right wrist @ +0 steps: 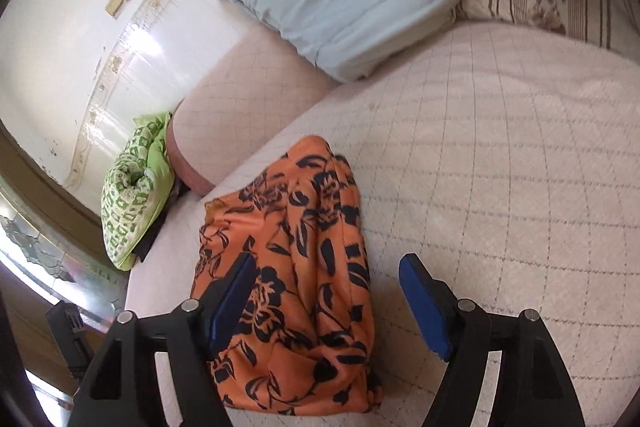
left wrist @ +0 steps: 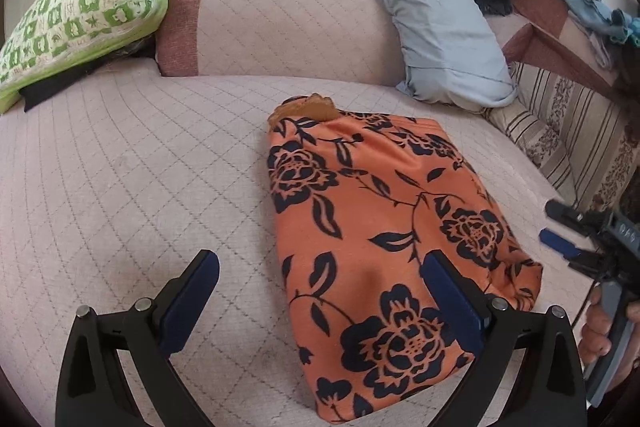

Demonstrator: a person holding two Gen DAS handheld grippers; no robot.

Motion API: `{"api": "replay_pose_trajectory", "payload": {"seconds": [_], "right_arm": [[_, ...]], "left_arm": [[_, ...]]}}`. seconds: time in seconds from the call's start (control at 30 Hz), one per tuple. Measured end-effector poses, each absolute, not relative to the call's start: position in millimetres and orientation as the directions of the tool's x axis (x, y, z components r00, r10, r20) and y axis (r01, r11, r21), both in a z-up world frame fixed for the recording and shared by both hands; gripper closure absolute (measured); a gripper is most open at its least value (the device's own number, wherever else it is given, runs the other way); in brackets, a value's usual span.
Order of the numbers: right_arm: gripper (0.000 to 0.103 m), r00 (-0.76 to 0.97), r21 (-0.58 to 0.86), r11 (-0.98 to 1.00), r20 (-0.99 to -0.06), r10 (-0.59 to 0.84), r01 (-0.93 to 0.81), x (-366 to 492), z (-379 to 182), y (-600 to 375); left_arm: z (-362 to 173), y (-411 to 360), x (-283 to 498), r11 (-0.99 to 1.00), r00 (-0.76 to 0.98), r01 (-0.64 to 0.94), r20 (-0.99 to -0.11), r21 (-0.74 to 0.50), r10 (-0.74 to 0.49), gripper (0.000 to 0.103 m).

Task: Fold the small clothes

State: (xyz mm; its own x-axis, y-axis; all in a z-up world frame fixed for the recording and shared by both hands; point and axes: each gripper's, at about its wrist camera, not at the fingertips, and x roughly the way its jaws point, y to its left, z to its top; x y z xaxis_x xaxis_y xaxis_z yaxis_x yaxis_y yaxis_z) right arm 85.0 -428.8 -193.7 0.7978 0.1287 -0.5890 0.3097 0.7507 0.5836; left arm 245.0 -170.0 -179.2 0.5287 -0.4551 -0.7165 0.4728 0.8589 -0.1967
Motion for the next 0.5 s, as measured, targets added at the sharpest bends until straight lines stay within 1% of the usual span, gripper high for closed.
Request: {"api": "replay_pose_trajectory", "payload": {"seconds": [0.1,0.37,0.43,0.5], "right_arm": [[0.026,0.792,0.572,0.759,-0.597,0.127,0.310,84,-195,-428],[0.026,0.805,0.581,0.761,-0.577,0.134,0.290,87,-192,-423],[0.026,0.809,0.570,0.771,-0.574,0.126,0.284,89,-189,-420],[0.026,0.812,0.554,0.783,-0.573,0.113,0.282,92,-186,-415]], "left_arm": [[-179,-169,248,0.861,0.527,0.462,-0.715,-0.213,-0.459,0.002],[-164,-176,253,0.869,0.556,0.461,-0.704,-0.181,-0.442,0.002],[-156,-177,252,0.870,0.578,0.469,-0.692,-0.152,-0.432,0.002],[-148,-180,251,0.878,0.618,0.471,-0.681,-0.079,-0.393,0.002]]}}
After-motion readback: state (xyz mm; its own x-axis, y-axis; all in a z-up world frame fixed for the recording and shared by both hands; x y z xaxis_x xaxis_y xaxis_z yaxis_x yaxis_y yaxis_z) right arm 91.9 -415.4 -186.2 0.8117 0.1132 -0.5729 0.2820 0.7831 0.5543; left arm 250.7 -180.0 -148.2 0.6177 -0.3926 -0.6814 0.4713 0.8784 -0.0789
